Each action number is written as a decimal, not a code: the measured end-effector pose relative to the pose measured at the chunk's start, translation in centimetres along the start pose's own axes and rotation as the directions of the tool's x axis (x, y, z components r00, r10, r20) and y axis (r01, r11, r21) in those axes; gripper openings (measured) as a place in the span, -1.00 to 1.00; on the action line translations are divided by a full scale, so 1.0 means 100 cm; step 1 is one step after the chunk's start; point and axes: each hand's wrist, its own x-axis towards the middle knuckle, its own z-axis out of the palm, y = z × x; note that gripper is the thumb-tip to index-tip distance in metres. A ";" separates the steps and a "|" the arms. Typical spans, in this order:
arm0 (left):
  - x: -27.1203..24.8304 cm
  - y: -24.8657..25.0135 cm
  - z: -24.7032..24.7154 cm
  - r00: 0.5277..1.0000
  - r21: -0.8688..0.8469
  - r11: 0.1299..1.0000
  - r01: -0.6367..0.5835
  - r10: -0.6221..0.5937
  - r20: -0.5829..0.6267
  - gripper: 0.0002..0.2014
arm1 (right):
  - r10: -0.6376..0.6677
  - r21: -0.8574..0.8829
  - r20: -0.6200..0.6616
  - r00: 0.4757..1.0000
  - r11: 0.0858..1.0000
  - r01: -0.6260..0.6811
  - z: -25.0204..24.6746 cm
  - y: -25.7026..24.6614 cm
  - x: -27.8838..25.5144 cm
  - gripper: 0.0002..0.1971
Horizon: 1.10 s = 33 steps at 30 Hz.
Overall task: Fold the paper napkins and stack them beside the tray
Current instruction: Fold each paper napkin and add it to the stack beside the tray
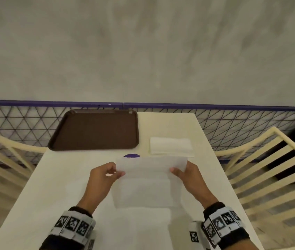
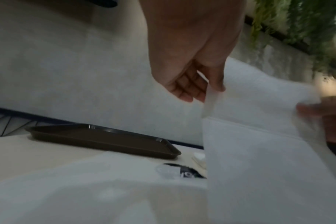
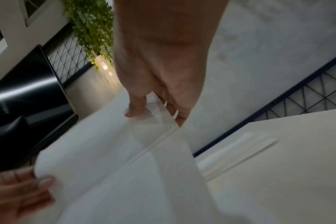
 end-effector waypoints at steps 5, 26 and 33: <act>-0.044 -0.044 -0.008 0.984 0.064 0.987 -0.148 0.140 0.109 -0.56 | 0.035 0.069 0.097 0.995 0.997 -0.042 0.007 0.040 -0.043 -0.84; -0.062 -0.111 0.024 0.974 0.380 0.914 0.143 -0.198 0.110 -0.80 | 0.223 -0.528 -0.069 0.972 0.819 -0.225 0.044 0.114 -0.046 -0.55; -0.055 -0.106 0.033 0.996 0.595 0.804 0.000 -0.054 0.073 -0.72 | 0.267 -0.596 -0.125 0.956 0.750 -0.287 0.049 0.115 -0.040 -0.51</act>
